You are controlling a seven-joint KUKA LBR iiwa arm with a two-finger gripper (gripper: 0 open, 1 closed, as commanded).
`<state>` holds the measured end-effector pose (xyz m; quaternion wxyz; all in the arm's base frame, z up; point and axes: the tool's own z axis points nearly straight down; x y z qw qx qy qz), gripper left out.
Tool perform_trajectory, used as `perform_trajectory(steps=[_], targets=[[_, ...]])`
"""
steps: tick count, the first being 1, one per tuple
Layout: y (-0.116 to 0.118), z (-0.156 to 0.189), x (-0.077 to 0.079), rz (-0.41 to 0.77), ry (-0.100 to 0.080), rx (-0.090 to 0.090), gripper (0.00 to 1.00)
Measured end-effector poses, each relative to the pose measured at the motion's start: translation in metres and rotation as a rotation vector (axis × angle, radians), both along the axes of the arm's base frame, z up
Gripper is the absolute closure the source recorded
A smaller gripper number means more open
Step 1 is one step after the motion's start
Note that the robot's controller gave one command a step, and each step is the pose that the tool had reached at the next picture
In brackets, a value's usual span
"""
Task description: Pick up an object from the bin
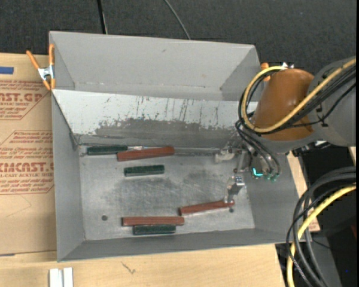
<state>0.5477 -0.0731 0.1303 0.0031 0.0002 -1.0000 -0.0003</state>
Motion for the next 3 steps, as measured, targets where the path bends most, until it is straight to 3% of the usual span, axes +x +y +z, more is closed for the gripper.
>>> perform_trajectory(steps=[1, 2, 3], targets=[[0.000, 0.003, 0.002, 0.000, -0.007, -0.001, 0.00], [0.020, -0.055, -0.034, 0.100, -0.015, -0.001, 1.00], [0.020, -0.055, -0.034, 0.101, -0.015, -0.001, 1.00]])
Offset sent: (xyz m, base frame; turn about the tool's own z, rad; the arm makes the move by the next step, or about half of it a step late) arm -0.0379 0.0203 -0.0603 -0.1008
